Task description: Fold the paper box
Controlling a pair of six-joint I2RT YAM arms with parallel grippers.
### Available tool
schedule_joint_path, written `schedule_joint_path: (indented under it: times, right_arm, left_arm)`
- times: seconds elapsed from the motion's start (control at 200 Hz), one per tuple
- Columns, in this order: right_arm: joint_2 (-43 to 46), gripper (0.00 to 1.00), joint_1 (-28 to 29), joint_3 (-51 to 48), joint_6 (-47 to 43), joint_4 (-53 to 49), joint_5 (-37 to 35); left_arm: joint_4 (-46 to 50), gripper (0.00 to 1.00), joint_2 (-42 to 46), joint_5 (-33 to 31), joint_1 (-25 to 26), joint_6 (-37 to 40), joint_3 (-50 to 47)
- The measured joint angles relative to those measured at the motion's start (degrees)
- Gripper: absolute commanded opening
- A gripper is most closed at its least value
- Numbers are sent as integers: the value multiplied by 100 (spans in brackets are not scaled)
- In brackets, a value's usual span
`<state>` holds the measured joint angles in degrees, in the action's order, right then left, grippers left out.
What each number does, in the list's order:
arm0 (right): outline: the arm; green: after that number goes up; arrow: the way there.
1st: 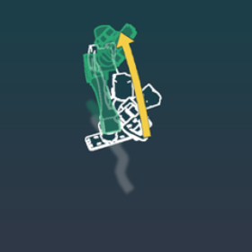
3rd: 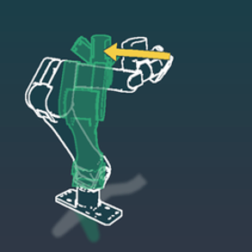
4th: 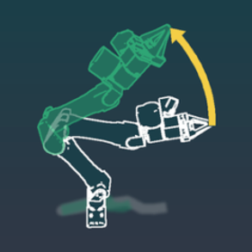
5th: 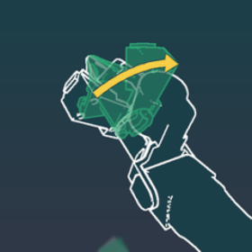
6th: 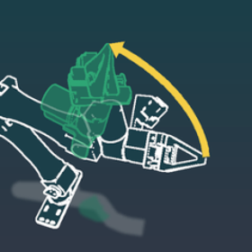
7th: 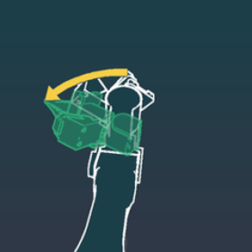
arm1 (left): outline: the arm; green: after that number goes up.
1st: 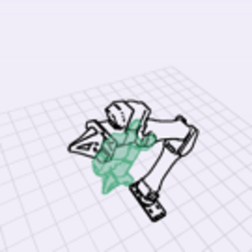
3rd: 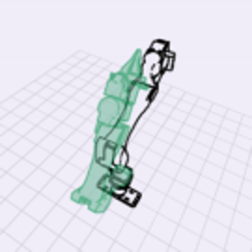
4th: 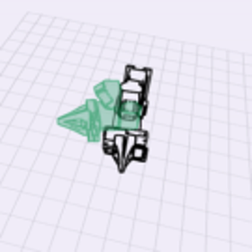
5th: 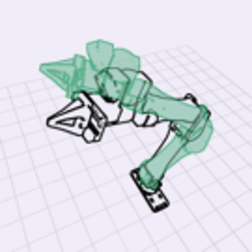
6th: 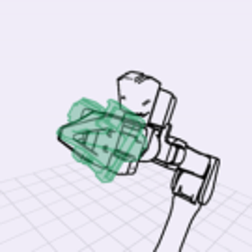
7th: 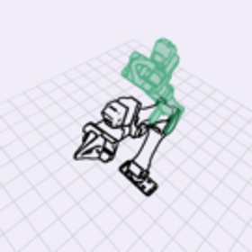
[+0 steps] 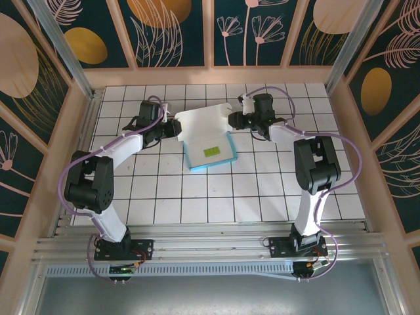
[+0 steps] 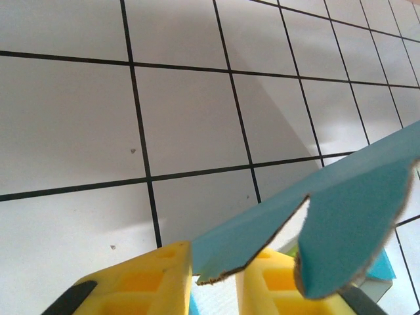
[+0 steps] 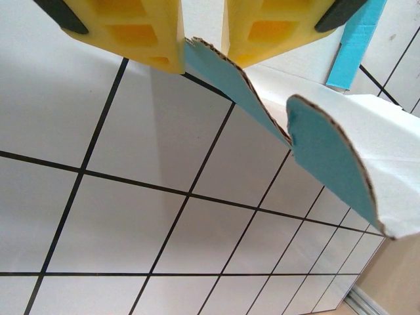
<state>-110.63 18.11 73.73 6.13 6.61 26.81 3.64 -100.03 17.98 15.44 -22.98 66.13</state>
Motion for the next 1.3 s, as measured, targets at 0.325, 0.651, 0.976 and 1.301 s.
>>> schedule_joint_path:
  times: [0.325,0.651,0.976,1.301]
  right_arm:
    - [0,15,61,0,20,4,-7]
    - [26,14,260,-142,61,238,-225]
    - [374,15,367,-708,203,614,-450]
    - [741,16,479,-1373,415,1016,-551]
  left_arm:
    - [-2,17,0,146,0,-26,0]
    - [-149,17,0,162,44,-354,-13]
    - [-549,17,70,103,92,-584,-323]
    - [-817,17,291,153,181,-693,-756]
